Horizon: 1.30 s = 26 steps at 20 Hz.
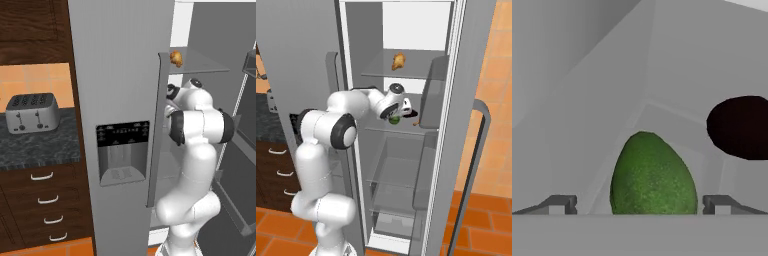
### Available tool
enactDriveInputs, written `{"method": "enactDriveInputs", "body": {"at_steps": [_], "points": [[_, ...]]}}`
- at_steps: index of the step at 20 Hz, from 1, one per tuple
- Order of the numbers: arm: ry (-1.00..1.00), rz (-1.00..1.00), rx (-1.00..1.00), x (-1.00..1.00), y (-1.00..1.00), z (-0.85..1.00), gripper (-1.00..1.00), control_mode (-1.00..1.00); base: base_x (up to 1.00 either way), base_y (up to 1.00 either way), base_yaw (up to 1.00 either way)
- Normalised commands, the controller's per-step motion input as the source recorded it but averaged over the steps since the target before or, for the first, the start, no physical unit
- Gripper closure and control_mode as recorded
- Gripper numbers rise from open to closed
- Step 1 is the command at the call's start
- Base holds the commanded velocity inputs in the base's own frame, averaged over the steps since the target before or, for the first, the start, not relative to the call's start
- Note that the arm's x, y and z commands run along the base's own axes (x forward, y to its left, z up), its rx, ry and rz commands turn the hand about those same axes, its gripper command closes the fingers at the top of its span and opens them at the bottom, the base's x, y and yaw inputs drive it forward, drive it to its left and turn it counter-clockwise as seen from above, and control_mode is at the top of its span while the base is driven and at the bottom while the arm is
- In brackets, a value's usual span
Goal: Place one avocado and one chicken drumstick in each tupperware on the nearby counter, to pack two identical lunches.
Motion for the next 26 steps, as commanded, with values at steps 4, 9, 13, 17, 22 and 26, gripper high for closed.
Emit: {"method": "enactDriveInputs", "body": {"at_steps": [4,9,13,17,22,26], "points": [[0.00,0.00,0.00,0.23,0.00,-0.31,-1.00,-1.00,0.00,0.00,0.00],[0.00,0.01,0.00,0.20,-0.03,-0.14,-1.00,-1.00,0.00,0.00,0.00],[0.00,0.00,0.00,0.00,0.00,0.00,-1.00,-1.00,0.00,0.00,0.00],[0.00,0.00,0.00,0.00,0.00,0.00,1.00,-1.00,0.00,0.00,0.00],[0.00,-0.01,0.00,0.00,0.00,0.00,1.00,-1.00,0.00,0.00,0.00],[0.00,-0.02,0.00,-0.73,0.00,0.11,1.00,-1.00,0.00,0.00,0.00]]}}
